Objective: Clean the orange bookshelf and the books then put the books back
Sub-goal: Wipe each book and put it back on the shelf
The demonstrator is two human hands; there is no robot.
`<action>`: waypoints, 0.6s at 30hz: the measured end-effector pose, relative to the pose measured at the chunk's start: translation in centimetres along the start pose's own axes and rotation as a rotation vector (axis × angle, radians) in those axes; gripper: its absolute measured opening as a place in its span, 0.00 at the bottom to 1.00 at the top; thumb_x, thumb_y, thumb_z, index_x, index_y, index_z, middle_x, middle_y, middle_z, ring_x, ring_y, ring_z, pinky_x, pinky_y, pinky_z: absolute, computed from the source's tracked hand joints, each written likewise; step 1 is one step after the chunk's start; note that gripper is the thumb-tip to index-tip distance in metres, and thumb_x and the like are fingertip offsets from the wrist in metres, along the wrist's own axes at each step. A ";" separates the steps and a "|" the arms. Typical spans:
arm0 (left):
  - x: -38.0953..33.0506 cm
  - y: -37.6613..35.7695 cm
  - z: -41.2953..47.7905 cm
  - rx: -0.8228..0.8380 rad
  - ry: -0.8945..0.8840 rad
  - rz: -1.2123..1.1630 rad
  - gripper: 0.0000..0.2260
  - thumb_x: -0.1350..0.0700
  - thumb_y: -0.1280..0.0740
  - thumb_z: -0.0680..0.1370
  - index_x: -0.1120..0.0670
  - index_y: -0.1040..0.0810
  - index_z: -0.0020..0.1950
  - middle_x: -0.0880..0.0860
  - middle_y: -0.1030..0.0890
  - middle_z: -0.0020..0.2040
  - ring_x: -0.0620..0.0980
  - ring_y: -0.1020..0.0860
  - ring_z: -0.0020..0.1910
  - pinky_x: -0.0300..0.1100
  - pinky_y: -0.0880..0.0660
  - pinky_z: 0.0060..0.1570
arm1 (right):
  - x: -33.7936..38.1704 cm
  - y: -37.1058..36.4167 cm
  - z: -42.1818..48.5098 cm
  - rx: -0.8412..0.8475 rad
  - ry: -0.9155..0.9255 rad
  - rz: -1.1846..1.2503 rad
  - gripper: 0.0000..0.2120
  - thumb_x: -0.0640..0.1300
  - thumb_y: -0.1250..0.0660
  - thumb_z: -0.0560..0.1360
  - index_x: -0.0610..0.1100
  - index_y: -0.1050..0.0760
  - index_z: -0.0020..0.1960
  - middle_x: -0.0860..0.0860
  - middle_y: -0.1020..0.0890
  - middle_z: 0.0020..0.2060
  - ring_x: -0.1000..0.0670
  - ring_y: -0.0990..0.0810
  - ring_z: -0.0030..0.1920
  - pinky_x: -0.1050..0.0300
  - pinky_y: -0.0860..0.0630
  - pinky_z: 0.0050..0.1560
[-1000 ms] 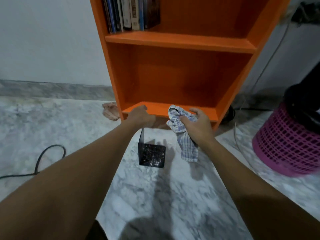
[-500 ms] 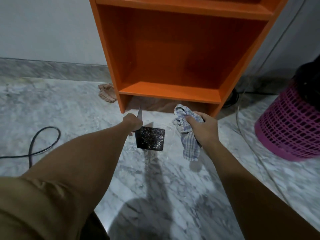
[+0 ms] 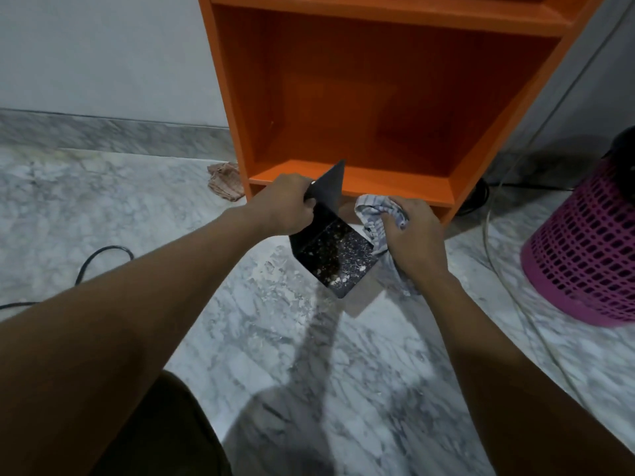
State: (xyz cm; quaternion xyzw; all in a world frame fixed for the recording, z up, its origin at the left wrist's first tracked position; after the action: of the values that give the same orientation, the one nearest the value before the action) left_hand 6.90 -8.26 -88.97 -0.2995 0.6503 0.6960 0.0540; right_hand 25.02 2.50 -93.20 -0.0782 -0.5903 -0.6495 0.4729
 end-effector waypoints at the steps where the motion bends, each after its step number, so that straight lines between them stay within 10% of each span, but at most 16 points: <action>1: -0.7 0.4 -0.6 -0.038 -0.041 -0.025 0.04 0.61 0.39 0.81 0.59 0.28 0.46 0.53 0.28 0.35 0.47 0.31 0.32 0.37 0.39 0.27 | 0.5 -0.3 0.3 0.010 0.041 -0.057 0.18 0.47 0.36 0.81 0.46 0.28 0.70 0.47 0.26 0.65 0.48 0.26 0.62 0.53 0.27 0.59; 11: -2.5 1.7 -3.5 -0.216 -0.178 -0.224 0.06 0.61 0.39 0.82 0.50 0.28 0.48 0.43 0.27 0.36 0.42 0.27 0.34 0.26 0.34 0.28 | 3.3 -3.3 0.3 -0.007 0.285 -0.396 0.13 0.42 0.35 0.78 0.41 0.24 0.61 0.45 0.23 0.57 0.42 0.26 0.56 0.46 0.21 0.41; 15: -1.7 2.2 -3.2 -0.288 -0.173 -0.217 0.08 0.61 0.38 0.81 0.58 0.22 0.57 0.53 0.20 0.43 0.49 0.22 0.40 0.35 0.24 0.38 | 5.1 -6.5 -1.9 0.074 0.434 -0.438 0.09 0.36 0.32 0.74 0.37 0.21 0.53 0.40 0.22 0.52 0.39 0.24 0.48 0.46 0.22 0.37; 18: -1.1 1.8 -2.9 -0.307 -0.156 -0.202 0.08 0.62 0.39 0.81 0.59 0.22 0.57 0.53 0.21 0.42 0.48 0.23 0.39 0.30 0.27 0.35 | 5.2 -9.9 -4.2 0.436 0.331 -0.344 0.12 0.35 0.32 0.72 0.37 0.24 0.55 0.42 0.22 0.49 0.41 0.23 0.45 0.48 0.23 0.41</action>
State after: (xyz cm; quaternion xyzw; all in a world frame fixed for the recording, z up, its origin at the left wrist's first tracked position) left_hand 7.97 -10.94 -86.78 -0.3130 0.4972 0.7992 0.1273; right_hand 17.10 -5.17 -97.82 0.2327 -0.6350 -0.5820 0.4515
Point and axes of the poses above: each hand's wrist, its own z-axis towards the middle knuckle, its own y-axis out of the back of the hand, x = y × z, the point moved 7 cm from there along z, towards the middle knuckle
